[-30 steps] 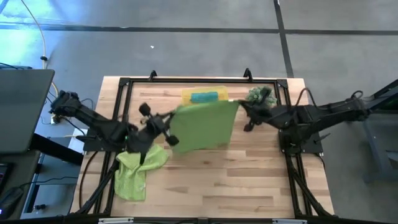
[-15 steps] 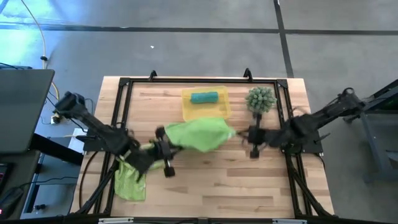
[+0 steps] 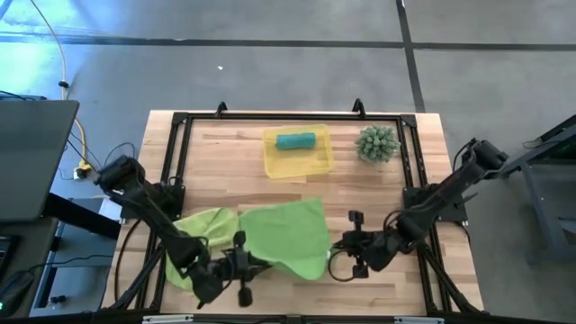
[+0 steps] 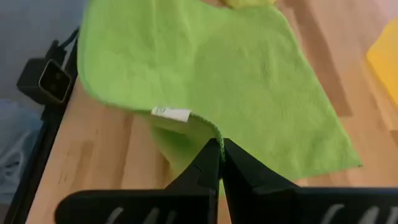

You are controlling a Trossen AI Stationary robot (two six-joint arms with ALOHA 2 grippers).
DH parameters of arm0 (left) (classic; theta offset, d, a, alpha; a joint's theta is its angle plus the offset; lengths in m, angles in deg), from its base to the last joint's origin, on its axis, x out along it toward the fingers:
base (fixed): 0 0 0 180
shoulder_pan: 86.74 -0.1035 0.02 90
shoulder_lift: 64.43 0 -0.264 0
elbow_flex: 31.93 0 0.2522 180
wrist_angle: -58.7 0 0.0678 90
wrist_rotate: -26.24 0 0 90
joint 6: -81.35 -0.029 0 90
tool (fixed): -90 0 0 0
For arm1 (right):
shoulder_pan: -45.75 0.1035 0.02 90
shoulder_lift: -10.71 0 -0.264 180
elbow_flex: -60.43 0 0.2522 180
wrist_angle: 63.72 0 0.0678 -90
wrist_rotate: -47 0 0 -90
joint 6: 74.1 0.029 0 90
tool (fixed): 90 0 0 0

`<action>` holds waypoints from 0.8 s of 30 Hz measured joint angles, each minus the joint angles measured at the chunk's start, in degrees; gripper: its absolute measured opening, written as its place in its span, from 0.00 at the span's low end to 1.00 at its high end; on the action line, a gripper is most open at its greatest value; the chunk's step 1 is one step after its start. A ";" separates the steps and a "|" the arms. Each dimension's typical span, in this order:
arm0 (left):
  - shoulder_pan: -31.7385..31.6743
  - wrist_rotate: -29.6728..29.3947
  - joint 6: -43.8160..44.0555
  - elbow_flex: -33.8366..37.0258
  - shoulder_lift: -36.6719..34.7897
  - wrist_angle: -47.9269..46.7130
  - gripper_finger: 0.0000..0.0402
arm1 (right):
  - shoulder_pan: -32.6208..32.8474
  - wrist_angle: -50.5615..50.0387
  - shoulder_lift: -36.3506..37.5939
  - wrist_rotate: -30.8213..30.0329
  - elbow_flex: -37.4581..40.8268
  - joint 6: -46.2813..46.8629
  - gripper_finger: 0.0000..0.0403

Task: Roll microfiber towels into tight, uniform cylinder then place into a basket
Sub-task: Fold the green microfiber cloth

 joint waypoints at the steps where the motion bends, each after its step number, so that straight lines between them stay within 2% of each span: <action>1: 0.72 0.00 1.78 0.02 0.10 -0.63 0.00 | 0.19 0.09 -0.57 0.00 0.00 0.81 0.00; 7: 3.53 -3.08 16.95 0.08 1.49 -9.21 0.00 | 0.56 0.97 -5.18 -0.20 0.00 3.97 0.00; 11: 3.96 -3.38 28.03 0.03 3.80 -14.17 0.00 | 0.15 6.30 -8.38 0.84 0.00 1.66 0.00; 16: 3.64 -3.18 35.99 0.11 6.52 -17.15 0.00 | -2.24 9.19 -9.85 3.78 0.11 -0.75 0.00; 20: 3.68 -3.34 39.19 0.06 6.53 -18.56 0.00 | -3.64 22.03 -8.42 3.94 7.64 -2.67 0.00; 24: 3.72 -6.46 39.92 0.06 6.05 -19.40 0.00 | -5.38 43.20 -5.21 3.46 20.62 -4.16 0.00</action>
